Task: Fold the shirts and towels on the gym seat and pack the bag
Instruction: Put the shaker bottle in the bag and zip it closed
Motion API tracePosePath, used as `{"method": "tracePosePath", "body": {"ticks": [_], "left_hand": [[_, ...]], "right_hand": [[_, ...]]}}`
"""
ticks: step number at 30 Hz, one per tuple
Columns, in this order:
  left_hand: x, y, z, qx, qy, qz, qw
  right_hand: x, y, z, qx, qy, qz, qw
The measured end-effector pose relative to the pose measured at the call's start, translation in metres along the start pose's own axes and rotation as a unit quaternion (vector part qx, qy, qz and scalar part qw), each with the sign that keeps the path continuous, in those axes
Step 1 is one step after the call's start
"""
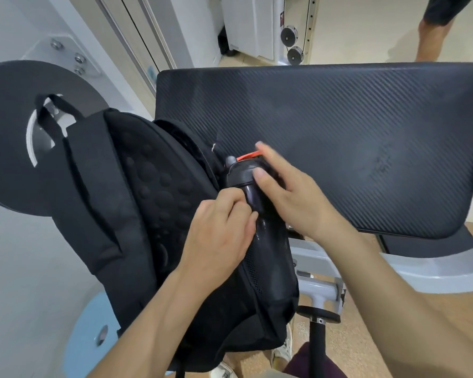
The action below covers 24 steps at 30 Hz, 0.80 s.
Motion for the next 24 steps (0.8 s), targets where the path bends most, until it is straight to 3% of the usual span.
{"method": "tracePosePath", "body": {"ticks": [2,3,5,7,12,16,19,24], "left_hand": [[-0.004,0.002,-0.003,-0.009,-0.034,-0.004,0.999],[-0.004,0.002,-0.004,-0.018,-0.057,-0.008,0.998],[-0.005,0.000,-0.005,-0.042,-0.104,-0.018,0.994],[-0.005,-0.002,-0.004,-0.065,-0.131,-0.033,0.989],[-0.016,0.002,0.000,-0.062,-0.119,-0.092,0.987],[-0.027,0.017,-0.009,-0.044,0.001,-0.180,0.983],[-0.027,0.027,-0.019,-0.038,0.006,-0.227,0.973],[-0.027,0.027,-0.023,-0.086,0.032,-0.201,0.975]], "right_hand": [[-0.010,-0.018,0.019,0.018,0.202,-0.048,0.978],[-0.013,-0.027,0.030,0.006,0.232,-0.064,0.971],[-0.013,-0.039,0.048,-0.022,0.168,-0.051,0.984],[-0.013,-0.036,0.057,-0.085,0.023,-0.004,0.996],[-0.018,-0.019,0.054,-0.223,-0.154,0.043,0.962],[-0.011,-0.015,0.048,-0.327,-0.186,0.124,0.918],[0.003,-0.014,0.048,-0.342,-0.183,0.159,0.908],[0.014,0.004,0.035,-0.364,-0.173,0.198,0.893]]}}
Point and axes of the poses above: each hand's wrist, its own y-axis towards the middle knuckle, its own x-axis out of the palm, z = x × y, the point moved 1 cm from there along y, towards the middle knuckle, and after that the axes turned 2 degrees about z, right-handed, at the moved point
